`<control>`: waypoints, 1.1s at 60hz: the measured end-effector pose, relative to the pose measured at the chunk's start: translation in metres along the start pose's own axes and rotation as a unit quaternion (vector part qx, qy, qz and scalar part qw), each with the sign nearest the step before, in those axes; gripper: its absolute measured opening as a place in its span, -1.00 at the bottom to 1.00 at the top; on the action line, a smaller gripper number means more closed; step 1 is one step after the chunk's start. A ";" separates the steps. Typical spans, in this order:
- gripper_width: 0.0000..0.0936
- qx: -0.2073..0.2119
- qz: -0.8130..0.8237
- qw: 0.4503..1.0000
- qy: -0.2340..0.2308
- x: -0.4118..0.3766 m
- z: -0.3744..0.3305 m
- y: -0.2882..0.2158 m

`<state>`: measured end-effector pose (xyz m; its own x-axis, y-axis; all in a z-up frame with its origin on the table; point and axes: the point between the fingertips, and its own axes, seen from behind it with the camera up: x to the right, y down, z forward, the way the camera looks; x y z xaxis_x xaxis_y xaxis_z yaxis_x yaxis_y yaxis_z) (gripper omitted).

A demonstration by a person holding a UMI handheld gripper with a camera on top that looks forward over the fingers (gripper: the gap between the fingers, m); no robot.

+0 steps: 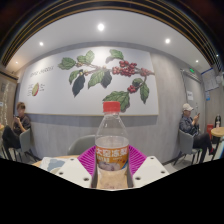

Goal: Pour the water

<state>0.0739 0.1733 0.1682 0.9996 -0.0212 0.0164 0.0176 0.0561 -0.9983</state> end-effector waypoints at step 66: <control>0.81 -0.100 0.018 0.993 -0.061 -0.029 -0.209 0.004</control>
<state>0.0411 -0.0340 0.1519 0.9948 0.0993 -0.0243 -0.0098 -0.1442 -0.9895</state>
